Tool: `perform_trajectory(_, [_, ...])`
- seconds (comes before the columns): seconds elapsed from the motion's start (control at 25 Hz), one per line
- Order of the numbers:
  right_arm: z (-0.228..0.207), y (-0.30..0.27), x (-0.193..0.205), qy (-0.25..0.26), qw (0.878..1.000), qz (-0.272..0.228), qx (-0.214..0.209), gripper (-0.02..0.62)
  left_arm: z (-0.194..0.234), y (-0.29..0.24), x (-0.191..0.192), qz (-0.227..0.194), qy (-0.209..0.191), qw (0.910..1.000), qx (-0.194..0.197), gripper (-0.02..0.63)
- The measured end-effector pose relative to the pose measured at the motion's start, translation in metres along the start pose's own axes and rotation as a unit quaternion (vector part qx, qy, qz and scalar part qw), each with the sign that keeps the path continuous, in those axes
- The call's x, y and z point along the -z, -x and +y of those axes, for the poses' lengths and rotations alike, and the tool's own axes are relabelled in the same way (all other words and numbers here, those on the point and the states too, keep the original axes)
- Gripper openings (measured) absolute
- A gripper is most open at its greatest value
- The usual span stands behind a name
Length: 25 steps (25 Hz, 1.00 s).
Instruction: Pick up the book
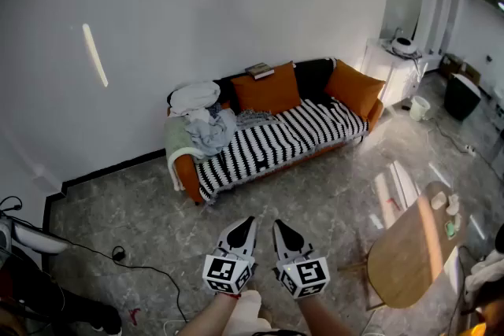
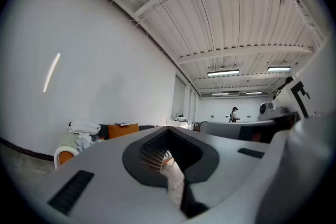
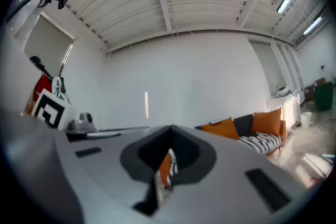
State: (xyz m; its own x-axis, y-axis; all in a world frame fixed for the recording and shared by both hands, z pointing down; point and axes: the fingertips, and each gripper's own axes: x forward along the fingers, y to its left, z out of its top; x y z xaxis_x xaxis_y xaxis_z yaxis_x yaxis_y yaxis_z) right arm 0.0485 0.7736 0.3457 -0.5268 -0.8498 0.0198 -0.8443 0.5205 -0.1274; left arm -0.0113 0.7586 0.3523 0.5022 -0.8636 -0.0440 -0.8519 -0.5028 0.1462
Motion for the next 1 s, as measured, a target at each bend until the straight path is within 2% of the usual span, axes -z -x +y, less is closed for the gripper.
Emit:
perform_trajectory(0.48, [-0.042,-0.069,-0.001,0.014,1.000,0.012,0.011,0.012,0.040,-0.076,0.008,-0.002,0.000,0.9998,0.020,0.021])
perform_trajectory(0.8, [-0.108,-0.123,-0.028,0.011,0.999,-0.017,0.043,0.012,0.120,-0.130,-0.016,-0.018,-0.033,0.9993,0.000,0.021])
perform_trajectory(1.0, [-0.144,-0.153,-0.034,0.009,0.998,-0.016,0.058,0.014,0.161,-0.158,-0.020,-0.014,-0.045,0.9989,-0.005,0.021])
